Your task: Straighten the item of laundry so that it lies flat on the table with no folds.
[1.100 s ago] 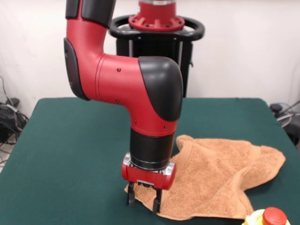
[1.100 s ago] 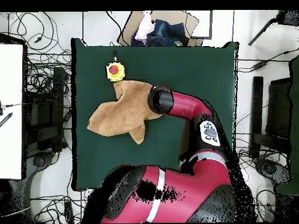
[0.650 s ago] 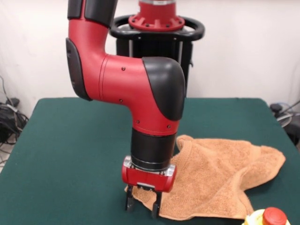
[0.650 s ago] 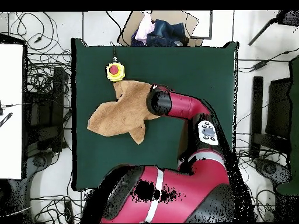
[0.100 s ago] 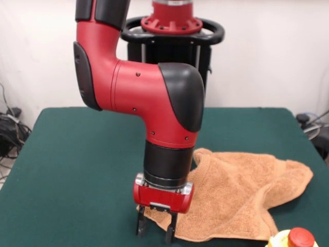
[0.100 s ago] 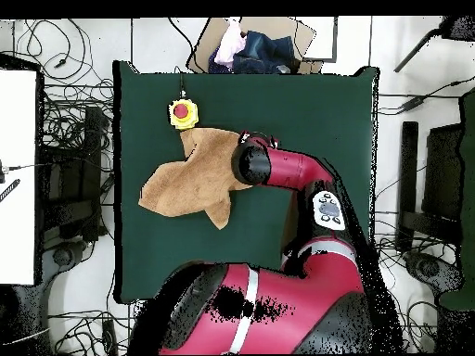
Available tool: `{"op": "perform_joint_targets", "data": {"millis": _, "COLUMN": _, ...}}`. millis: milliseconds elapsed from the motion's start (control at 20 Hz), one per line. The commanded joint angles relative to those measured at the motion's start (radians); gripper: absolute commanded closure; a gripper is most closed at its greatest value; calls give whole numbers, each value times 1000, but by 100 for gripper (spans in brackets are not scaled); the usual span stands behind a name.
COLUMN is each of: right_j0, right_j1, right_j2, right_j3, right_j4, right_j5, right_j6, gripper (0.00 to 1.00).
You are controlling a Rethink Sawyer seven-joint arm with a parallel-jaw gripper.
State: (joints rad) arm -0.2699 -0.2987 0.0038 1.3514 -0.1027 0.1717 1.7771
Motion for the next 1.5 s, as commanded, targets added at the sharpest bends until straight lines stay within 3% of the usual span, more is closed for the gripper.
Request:
{"op": "perform_joint_targets", "data": {"millis": 50, "right_j0": -14, "right_j1": 21, "right_j2": 57, "right_j3": 59, "right_j4": -39, "right_j5": -18, "right_j6": 90, "gripper": 0}}
{"op": "perform_joint_targets", "data": {"millis": 350, "right_j0": -18, "right_j1": 24, "right_j2": 62, "right_j3": 58, "right_j4": -38, "right_j5": -11, "right_j6": 87, "gripper": 0}}
{"op": "perform_joint_targets", "data": {"millis": 650, "right_j0": -21, "right_j1": 23, "right_j2": 68, "right_j3": 45, "right_j4": 5, "right_j5": 144, "right_j6": 67, "gripper": 0}}
{"op": "perform_joint_targets", "data": {"millis": 1500, "right_j0": -28, "right_j1": -26, "right_j2": 74, "right_j3": 62, "right_j4": 17, "right_j5": 303, "right_j6": 57, "gripper": 0}}
